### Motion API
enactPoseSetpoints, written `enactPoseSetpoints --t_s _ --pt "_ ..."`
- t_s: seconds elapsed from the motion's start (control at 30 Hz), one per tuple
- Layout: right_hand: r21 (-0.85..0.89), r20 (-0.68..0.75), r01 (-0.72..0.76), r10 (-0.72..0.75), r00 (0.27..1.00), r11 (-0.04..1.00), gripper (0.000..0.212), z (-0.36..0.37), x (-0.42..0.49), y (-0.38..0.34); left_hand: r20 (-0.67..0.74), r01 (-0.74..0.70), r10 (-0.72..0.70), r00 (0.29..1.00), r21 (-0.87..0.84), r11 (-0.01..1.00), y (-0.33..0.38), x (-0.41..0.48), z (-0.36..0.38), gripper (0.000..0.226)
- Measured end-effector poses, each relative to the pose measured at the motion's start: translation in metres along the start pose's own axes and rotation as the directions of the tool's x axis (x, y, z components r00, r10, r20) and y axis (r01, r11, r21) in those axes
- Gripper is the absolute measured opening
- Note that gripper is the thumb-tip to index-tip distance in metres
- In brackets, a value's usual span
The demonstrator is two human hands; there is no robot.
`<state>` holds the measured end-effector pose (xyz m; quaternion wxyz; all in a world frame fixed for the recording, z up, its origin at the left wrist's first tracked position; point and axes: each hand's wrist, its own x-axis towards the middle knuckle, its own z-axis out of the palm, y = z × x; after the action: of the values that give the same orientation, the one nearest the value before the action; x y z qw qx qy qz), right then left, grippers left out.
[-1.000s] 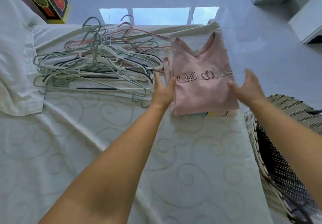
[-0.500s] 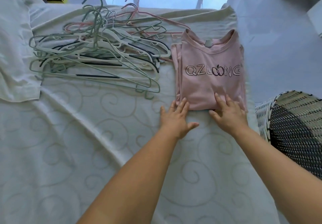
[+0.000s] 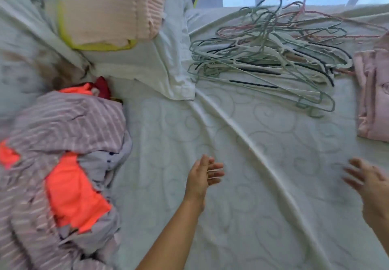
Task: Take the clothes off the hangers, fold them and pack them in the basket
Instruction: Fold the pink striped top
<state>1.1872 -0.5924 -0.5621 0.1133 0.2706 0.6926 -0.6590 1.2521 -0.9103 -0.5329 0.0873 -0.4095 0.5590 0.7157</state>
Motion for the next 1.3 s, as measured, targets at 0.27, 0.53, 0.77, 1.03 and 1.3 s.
enactPoseSetpoints --t_s 0.27,0.53,0.77,1.03,1.3 --pt "-0.057 0.333 -0.282 0.285 0.899 0.958 0.056 0.226 -0.129 0.069 -0.328 -0.161 0.315 0.891 0.42 0.893 0.029 0.001 -0.237 0.016" --pt "-0.13 0.369 -0.337 0.361 0.856 0.932 0.028 0.374 -0.185 0.094 -0.379 -0.006 0.717 0.584 0.882 0.471 0.087 0.035 -0.404 0.056" --pt "-0.166 0.398 -0.331 0.37 0.84 0.929 0.024 0.425 -0.194 0.088 -0.278 0.155 0.593 0.756 0.956 0.251 0.152 0.086 -0.446 0.061" --pt "-0.099 0.438 -0.42 0.418 0.795 0.902 0.066 0.438 -0.215 0.072 -0.042 -0.351 0.583 0.812 0.762 0.544 0.171 0.055 -0.394 0.016" --pt "0.333 0.751 -0.736 0.307 0.585 0.59 0.076 0.445 -0.227 0.025 0.236 -0.447 0.382 0.893 0.56 0.698 0.071 -0.029 -0.251 0.018"
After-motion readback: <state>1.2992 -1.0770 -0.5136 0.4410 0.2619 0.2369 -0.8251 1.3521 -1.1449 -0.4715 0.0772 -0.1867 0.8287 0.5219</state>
